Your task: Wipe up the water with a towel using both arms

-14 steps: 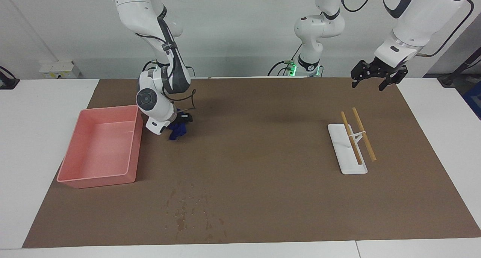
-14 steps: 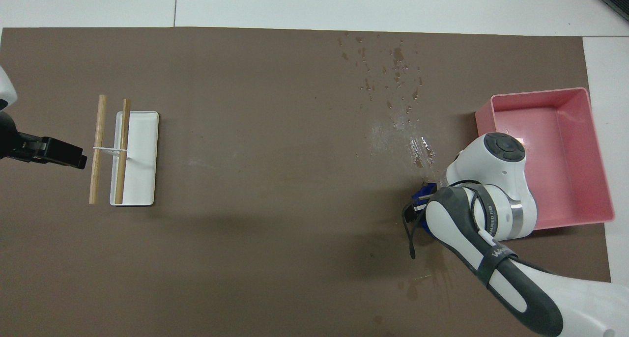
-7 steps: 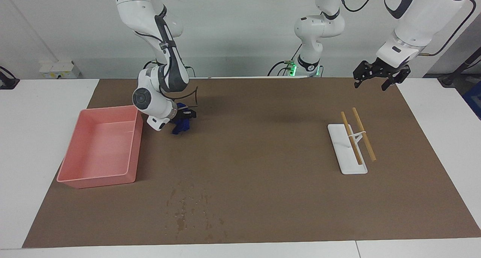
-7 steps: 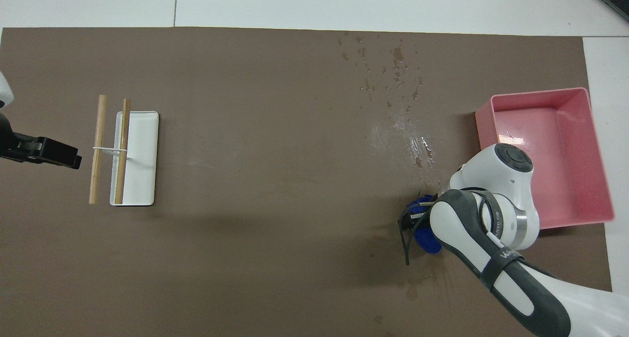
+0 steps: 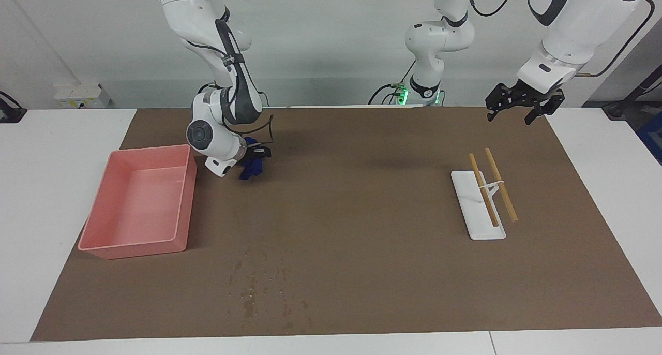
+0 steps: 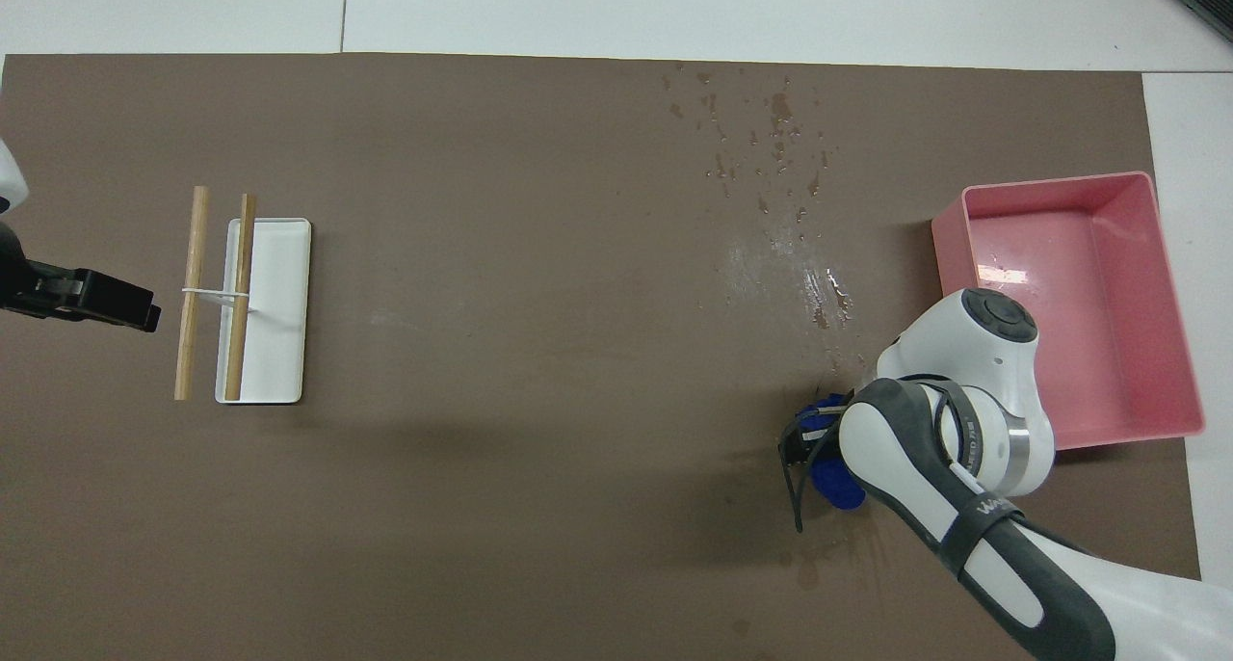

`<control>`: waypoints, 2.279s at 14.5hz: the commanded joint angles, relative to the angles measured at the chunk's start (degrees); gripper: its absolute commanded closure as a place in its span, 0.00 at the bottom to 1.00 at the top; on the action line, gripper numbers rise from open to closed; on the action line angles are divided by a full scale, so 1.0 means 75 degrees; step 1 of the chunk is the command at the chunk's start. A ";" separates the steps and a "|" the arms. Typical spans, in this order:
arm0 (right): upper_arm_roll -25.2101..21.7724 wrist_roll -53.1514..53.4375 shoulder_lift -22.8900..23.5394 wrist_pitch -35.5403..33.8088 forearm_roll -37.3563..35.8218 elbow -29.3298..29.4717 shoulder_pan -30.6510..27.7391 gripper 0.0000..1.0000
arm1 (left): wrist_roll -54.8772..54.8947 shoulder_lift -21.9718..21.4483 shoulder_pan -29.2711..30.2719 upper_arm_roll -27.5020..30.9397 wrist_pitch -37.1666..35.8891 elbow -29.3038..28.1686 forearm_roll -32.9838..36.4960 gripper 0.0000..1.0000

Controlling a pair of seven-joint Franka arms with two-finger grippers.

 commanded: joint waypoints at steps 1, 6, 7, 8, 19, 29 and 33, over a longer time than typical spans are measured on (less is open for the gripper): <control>0.0012 0.0010 -0.0269 -0.0013 -0.1074 -0.0292 -0.0032 1.00 | -0.0030 -0.0144 0.0008 -0.0001 -0.0035 -0.0152 0.0156 0.00; 0.0023 -0.0049 -0.0270 0.0547 -0.2494 -0.0246 -0.0044 1.00 | -0.0030 -0.0155 0.0008 -0.0001 -0.0035 -0.0141 0.0156 0.00; 0.0035 -0.0049 -0.0212 0.0851 -0.2507 -0.0222 -0.0102 1.00 | -0.0030 -0.0144 0.0008 -0.0001 -0.0035 -0.0152 0.0156 0.00; 0.0035 -0.0025 -0.0153 0.1191 -0.2496 -0.0211 -0.0114 1.00 | -0.0030 -0.0144 0.0008 -0.0001 -0.0035 -0.0152 0.0156 0.00; 0.0047 0.0033 0.1146 0.4064 -0.2332 0.0913 0.0015 1.00 | -0.0030 -0.0144 0.0008 -0.0001 -0.0035 -0.0152 0.0156 0.00; 0.0047 0.0045 0.2695 0.4112 -0.2332 0.3363 0.0179 1.00 | -0.0030 -0.0144 0.0008 -0.0001 -0.0035 -0.0152 0.0156 0.00; 0.0047 0.0080 0.2824 0.4124 -0.2320 0.3681 0.0448 1.00 | -0.0030 -0.0144 0.0008 -0.0001 -0.0047 -0.0152 0.0156 0.00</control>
